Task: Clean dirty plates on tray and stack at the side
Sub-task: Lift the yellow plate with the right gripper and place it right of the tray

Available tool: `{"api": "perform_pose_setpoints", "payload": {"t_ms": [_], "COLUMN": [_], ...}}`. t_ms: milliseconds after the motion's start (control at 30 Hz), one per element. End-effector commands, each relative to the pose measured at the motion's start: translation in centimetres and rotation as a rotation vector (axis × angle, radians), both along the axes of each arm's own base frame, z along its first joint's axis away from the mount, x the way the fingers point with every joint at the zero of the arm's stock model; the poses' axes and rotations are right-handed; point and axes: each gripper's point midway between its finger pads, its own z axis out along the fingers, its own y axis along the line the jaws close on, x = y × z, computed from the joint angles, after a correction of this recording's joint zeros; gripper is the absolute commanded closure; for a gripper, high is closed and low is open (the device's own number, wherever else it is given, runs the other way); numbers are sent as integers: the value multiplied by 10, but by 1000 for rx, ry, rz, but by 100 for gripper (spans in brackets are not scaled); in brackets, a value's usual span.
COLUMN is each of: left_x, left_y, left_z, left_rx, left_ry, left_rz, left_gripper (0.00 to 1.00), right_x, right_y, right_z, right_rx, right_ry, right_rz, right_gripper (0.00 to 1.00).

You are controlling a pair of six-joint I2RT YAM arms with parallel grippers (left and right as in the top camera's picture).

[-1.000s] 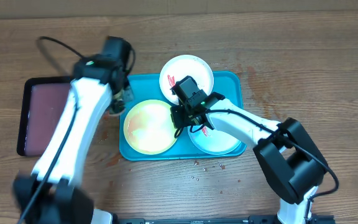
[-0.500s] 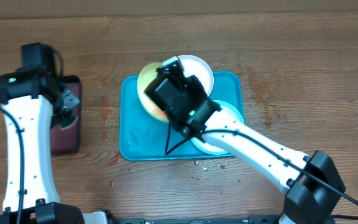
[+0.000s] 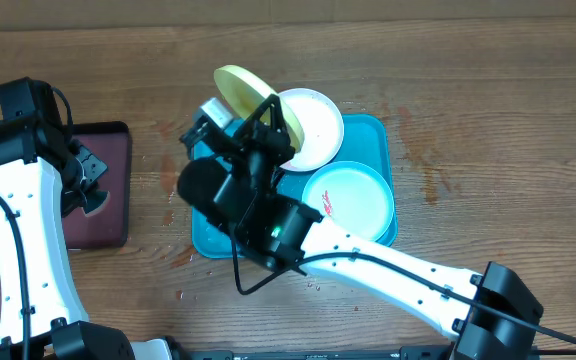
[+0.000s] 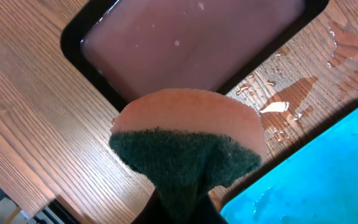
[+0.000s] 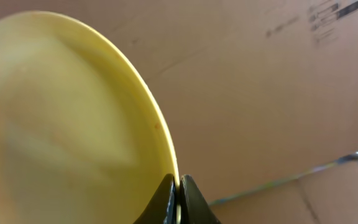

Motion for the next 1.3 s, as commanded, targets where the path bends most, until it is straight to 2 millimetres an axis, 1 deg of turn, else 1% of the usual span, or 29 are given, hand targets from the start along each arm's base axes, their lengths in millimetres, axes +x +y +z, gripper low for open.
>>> {"api": "perform_pose_setpoints", "payload": {"t_ms": [0,100,133,200,233,267,300,333,400,433,467,533,567,667,733,800,833,867,900,933,967,1033,1067,1100,1133,1167,1200,1233,1267], "left_x": [-2,-3,-3,-3,-3,-3,-3,-3,-3,-3,-3,-3,-3,-3,-3,-3,-3,-2,-1,-1,-1,0,0,0,1,1,1,1,1], "left_y": [0,0,0,0,0,0,0,0,0,0,0,0,0,0,0,0,0,0,0,0,0,0,0,0,1,1,1,1,1], "left_z": [-2,-2,-2,-2,-2,-2,-2,-2,-2,-2,-2,-2,-2,-2,-2,-2,-2,-2,-2,-2,-2,-2,-2,-2,-2,-2,-2,-2,-2], "left_rx": [-4,-5,-5,-5,-5,-5,-5,-6,-6,-6,-6,-6,-6,-4,-3,-3,-3,-2,-2,-3,-4,-4,-3,-3,-2,-2,-2,-2,-2], "left_ry": [7,10,10,10,10,10,10,11,10,10,10,9,10,12,14,13,12,11,9,7,6,6,3,2,0,-1,-1,-1,-1], "left_rz": [8,8,8,8,8,8,8,8,8,8,8,8,8,0,-7,-6,-7,-7,-7,-7,-7,-7,-7,-7,-7,-7,-7,-7,-7], "left_gripper": [96,96,96,96,96,96,96,96,96,95,96,96,96,96,96,96,96,96,96,96,96,96,96,96,96,96,96,96,96], "right_x": [-5,-3,-2,4,9,14,17,16,8,6,6,11,17,30,41,55,63,67,70,70,70,67,66,66,65,64,63,62,60], "right_y": [-13,-18,-23,-33,-37,-37,-33,-27,-20,-18,-17,-19,-25,-44,-69,-109,-144,-168,-213,-248,-277,-312,-334,-340,-362,-377,-388,-403,-411], "right_z": [28,25,23,11,-4,-23,-57,-92,-128,-138,-143,-143,-136,-119,-107,-108,-114,-121,-136,-148,-160,-177,-189,-192,-203,-212,-218,-226,-231], "right_rx": [-31,29,77,222,287,315,352,416,539,611,697,845,940,1092,1206,1283,1311,1323,1337,1341,1350,1377,1401,1407,1433,1465,1496,1528,1537], "right_ry": [-25,-40,-55,-88,-68,-1,151,336,569,646,711,783,820,868,900,898,875,861,834,813,796,785,774,770,749,725,699,665,656], "right_rz": [-46,-68,-86,-120,-114,-84,-23,34,82,87,88,89,100,130,141,74,-17,-89,-231,-343,-436,-543,-603,-619,-674,-724,-763,-808,-826], "right_gripper": [96,96,96,96,96,96,96,96,96,96,96,96,96,96,96,96,96,96,96,96,96,96,96,96,96,96,96,96,96]}}
